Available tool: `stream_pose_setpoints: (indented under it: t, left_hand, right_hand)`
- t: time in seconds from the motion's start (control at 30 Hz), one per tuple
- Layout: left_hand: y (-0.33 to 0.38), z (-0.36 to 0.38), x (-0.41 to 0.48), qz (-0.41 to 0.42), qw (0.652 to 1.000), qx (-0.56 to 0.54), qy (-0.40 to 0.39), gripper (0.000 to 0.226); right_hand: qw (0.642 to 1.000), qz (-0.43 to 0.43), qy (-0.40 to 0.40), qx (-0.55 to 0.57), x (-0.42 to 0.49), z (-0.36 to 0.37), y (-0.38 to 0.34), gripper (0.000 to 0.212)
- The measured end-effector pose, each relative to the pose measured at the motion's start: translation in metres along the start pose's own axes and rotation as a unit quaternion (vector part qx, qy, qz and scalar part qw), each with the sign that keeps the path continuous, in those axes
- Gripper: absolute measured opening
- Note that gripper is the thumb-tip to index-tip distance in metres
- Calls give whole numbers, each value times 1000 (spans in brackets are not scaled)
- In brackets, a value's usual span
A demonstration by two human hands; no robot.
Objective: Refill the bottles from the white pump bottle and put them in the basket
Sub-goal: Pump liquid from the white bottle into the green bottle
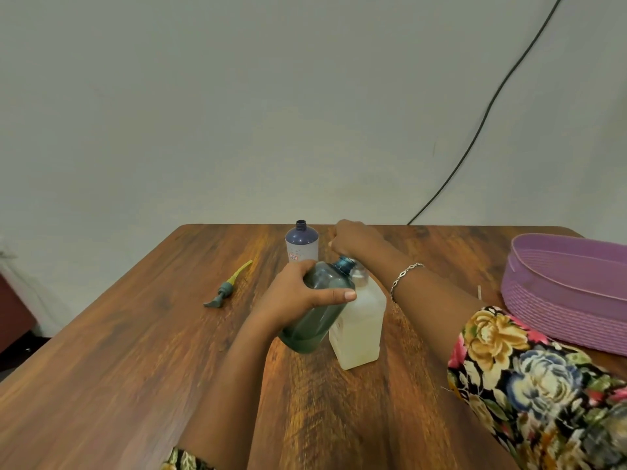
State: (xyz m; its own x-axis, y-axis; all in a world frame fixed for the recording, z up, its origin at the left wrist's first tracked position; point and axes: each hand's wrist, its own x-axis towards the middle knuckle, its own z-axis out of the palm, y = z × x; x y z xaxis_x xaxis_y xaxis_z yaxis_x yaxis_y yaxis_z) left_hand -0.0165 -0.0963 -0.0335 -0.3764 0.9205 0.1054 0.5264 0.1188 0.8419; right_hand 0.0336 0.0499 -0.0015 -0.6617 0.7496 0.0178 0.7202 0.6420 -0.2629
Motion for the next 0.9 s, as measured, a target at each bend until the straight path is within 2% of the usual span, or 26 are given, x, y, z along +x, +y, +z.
stream_pose_setpoints:
  t: [0.13, 0.27, 0.33, 0.43, 0.5, 0.63, 0.73, 0.83, 0.9]
  left_hand:
    - [1, -3, -2, 5, 1000, -3, 6, 68]
    - [7, -6, -4, 14, 1000, 10, 11, 72]
    - [8, -6, -5, 15, 1000, 9, 12, 74]
    - [4, -4, -4, 15, 1000, -6, 12, 73]
    - [2, -4, -2, 12, 1000, -17, 8, 75]
    - [-3, -2, -1, 9, 1000, -11, 6, 66]
    - [-3, -1, -2, 4, 1000, -12, 5, 70]
    - [1, -5, -2, 18, 1000, -11, 13, 81]
    - [2, -8, -2, 26, 1000, 5, 16, 86]
  right_hand:
    - [998, -6, -2, 65, 4, -1, -3, 24]
    - [992, -16, -37, 119, 4, -15, -3, 29]
    - [993, -14, -49, 111, 4, -15, -3, 27]
    - [999, -6, -14, 47, 3, -10, -2, 13]
    - [1000, -8, 11, -2, 1, -8, -3, 11]
    - [999, -24, 18, -17, 2, 0, -4, 20]
    - [999, -20, 10, 48, 5, 0, -1, 15]
    - [990, -26, -40, 132, 10, -12, -2, 26]
    - [987, -37, -74, 138, 9, -17, -7, 27]
